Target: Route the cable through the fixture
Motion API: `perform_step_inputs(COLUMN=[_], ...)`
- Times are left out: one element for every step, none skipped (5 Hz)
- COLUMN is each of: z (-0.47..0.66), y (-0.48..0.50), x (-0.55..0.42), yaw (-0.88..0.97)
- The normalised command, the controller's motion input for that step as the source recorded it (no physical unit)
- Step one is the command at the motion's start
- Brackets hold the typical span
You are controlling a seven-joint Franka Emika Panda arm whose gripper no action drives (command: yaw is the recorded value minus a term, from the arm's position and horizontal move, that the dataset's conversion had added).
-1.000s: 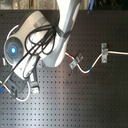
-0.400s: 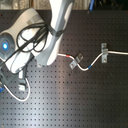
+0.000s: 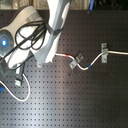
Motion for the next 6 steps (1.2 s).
perform_step_inputs(z=[0.22,0.18,0.22,0.17,0.29,0.38], y=[-0.059,0.131,0.129,0.169,0.094,0.126], x=[-0.038,-0.054,0.014,0.098,0.087,-0.017], yaw=[0.36,0.43,0.39,0.35,0.29,0.29])
